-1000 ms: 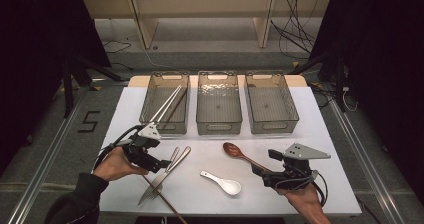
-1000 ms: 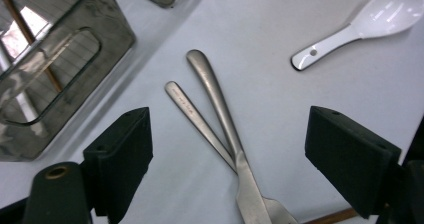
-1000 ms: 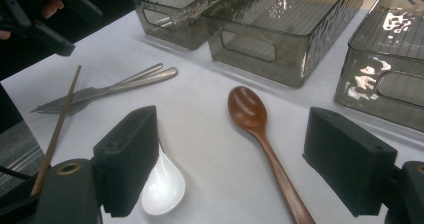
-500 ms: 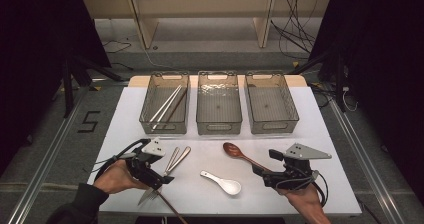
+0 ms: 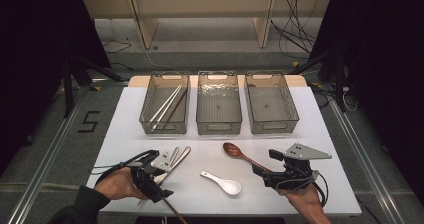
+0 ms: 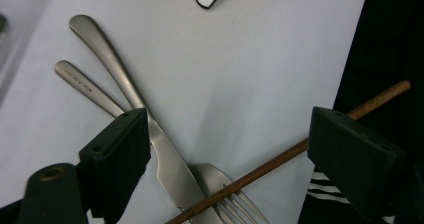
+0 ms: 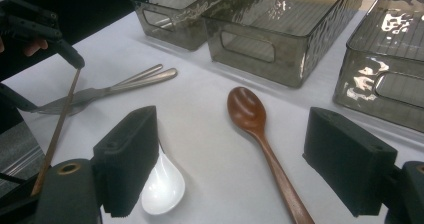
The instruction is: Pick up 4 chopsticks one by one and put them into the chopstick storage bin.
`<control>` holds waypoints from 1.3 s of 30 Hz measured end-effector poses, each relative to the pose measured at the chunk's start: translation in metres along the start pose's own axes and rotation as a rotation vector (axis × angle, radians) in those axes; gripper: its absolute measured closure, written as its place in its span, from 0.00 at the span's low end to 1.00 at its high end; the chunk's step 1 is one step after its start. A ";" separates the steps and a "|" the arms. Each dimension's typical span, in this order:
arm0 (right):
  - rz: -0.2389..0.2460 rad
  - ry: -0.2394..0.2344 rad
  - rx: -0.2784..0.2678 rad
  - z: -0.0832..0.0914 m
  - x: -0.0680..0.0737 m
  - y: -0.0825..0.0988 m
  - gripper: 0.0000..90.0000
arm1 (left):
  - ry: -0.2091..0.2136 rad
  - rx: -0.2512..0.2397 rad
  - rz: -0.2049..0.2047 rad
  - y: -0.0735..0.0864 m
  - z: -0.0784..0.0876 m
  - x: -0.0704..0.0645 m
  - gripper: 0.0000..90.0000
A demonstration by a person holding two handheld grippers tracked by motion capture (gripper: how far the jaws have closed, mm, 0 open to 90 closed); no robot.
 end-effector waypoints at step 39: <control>0.002 0.000 -0.003 0.000 0.000 0.000 0.25 | 0.075 0.189 -0.186 0.018 -0.030 -0.017 0.37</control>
Point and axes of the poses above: each handheld gripper's, and its own axes: z roughly backward along the jaws, y roughly out of its underside, x roughly to its left, the point moved 3 cm from there along -z, roughly forward along the jaws, and after that the axes turned 8 degrees about -z, right-handed, at the moved point
